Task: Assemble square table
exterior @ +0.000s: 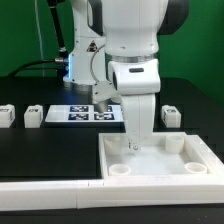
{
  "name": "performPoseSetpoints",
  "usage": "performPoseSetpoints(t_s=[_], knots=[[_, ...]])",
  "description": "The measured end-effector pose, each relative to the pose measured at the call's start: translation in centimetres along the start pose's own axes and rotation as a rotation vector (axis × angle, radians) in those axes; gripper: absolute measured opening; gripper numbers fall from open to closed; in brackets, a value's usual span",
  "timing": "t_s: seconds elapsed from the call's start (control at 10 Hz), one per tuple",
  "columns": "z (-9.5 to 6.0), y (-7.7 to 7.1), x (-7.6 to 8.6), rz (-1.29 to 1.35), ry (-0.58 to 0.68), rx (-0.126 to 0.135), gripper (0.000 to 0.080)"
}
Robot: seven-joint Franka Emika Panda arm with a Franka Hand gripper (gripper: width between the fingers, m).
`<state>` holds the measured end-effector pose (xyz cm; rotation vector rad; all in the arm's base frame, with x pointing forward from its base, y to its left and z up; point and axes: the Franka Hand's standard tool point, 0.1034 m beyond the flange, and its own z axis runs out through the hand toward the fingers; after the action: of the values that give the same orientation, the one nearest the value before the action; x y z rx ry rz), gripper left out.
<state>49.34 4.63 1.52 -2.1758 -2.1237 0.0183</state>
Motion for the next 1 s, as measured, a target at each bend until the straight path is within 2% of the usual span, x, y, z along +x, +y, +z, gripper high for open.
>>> performPoseSetpoints(t_s=[0.3, 0.4, 0.6, 0.8, 0.9, 1.0], knots=[[-0.3, 0.0, 0.1, 0.024, -0.001, -0.005, 0.0649], [-1.6, -0.3, 0.4, 0.070, -0.009, -0.022, 0.0649], [-3.7, -1.8, 2.0, 0.234, -0.025, -0.043, 0.0649], [-5.0, -2.7, 4.1, 0.457, -0.030, -0.051, 0.0649], [-5.5, -2.7, 5.6, 0.578, -0.024, -0.061, 0.0649], [-4.9, -3.2, 6.6, 0.665, -0.023, -0.055, 0.0649]])
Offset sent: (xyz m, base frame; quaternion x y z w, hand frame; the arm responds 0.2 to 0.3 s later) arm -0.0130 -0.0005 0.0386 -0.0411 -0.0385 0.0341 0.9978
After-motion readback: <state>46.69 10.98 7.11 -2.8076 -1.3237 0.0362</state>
